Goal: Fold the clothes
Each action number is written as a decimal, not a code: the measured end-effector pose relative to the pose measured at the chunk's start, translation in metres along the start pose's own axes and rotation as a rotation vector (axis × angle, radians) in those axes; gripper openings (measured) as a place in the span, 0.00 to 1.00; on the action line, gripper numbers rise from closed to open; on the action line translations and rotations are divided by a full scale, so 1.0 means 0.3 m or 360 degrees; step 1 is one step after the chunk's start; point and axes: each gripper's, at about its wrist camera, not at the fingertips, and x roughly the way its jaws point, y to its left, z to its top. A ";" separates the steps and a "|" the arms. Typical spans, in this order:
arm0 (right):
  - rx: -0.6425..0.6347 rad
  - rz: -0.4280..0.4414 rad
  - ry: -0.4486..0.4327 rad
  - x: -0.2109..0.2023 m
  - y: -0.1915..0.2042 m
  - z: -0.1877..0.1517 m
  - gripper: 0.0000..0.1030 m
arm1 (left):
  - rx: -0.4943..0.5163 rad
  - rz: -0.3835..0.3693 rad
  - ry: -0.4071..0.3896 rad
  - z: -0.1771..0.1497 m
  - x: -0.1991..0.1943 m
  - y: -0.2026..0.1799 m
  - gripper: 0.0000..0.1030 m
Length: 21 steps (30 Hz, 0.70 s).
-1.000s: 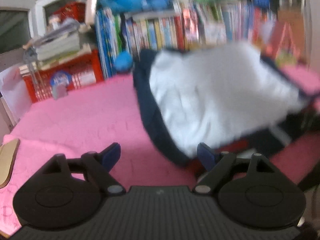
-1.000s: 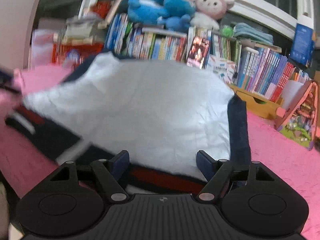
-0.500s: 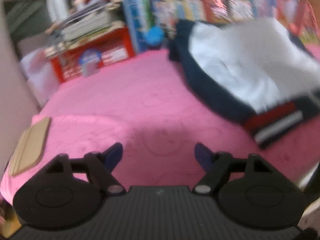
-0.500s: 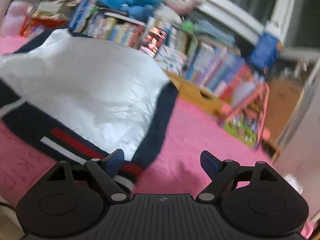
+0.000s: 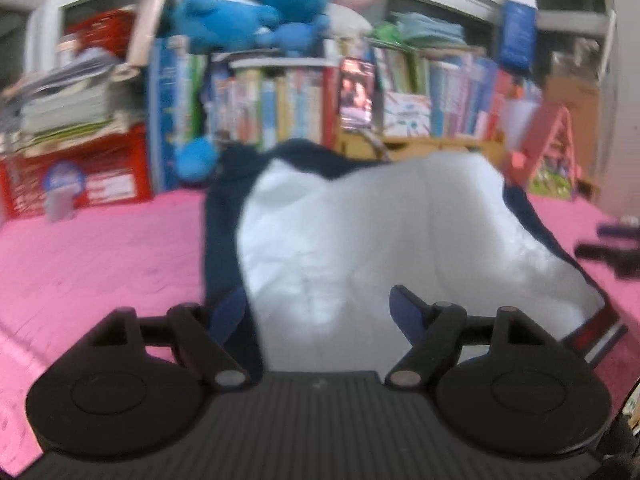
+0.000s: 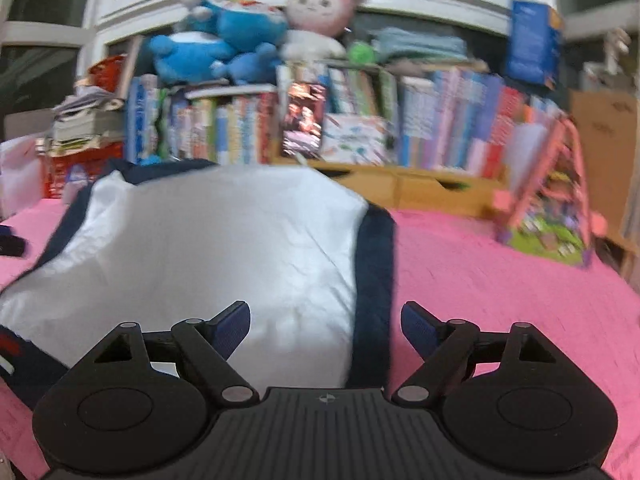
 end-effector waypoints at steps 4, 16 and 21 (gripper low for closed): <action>-0.0085 0.0074 -0.0088 0.066 0.030 0.138 0.84 | 0.0131 0.0078 0.0101 -0.044 0.091 -0.030 0.77; -0.0301 0.0228 -0.0028 0.557 0.287 0.422 0.84 | -0.0030 0.0038 0.0195 -0.138 0.103 0.005 0.84; -0.0485 0.0181 0.0245 0.683 0.387 0.258 0.77 | -0.0034 0.0024 0.0192 -0.134 0.099 0.004 0.86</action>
